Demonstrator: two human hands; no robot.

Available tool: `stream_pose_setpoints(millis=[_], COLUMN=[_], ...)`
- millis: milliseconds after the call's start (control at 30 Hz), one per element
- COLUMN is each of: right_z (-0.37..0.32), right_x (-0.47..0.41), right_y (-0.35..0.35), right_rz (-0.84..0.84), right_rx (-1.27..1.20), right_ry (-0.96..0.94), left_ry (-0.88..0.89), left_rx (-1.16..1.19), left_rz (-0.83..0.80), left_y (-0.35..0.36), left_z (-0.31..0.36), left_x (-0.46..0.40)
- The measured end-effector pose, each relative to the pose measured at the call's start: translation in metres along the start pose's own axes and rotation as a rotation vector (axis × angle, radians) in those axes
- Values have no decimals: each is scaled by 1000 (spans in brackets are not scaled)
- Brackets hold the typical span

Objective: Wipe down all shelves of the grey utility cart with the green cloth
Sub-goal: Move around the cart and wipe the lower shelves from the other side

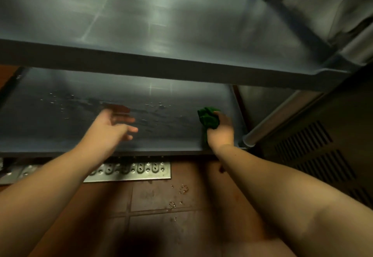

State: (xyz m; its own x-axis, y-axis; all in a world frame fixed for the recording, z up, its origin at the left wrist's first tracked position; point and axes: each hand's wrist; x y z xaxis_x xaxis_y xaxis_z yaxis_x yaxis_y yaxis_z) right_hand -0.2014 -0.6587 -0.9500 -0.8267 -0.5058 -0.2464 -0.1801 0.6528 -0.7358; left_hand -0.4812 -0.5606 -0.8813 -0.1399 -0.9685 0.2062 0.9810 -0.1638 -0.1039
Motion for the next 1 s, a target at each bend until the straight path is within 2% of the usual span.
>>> stream_pose_setpoints(millis=[167,300,500,733,1000], right_z=[42,36,36,47,41], right_x=[-27,-38,-26,-23,-9], right_y=[-14,-14,4,8,12], right_rz=[-18,-2,-147,-200,-148], right_rx=[269,326,628,503,339], right_ry=[51,142,117,144,170], left_ry=[-30,-53,-37,-53,-61], left_rx=[-20,-5,-23,2,45], left_rz=[-39,-12,-32,-20,-48], left_y=[21,27,29,22,14], left_z=[-15,-12,-14,-16,-18], left_x=[-3,-4,-4,-10,-12])
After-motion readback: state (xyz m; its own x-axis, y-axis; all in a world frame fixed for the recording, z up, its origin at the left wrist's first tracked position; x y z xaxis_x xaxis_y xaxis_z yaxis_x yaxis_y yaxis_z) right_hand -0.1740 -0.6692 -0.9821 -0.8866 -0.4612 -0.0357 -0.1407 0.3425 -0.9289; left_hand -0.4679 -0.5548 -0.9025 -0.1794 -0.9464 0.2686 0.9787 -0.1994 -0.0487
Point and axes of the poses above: each hand's wrist, its own x-axis away from the middle knuckle, its own y-axis out of the palm, z = x × y, and after that the axes turned 14 degrees about z, right-handed
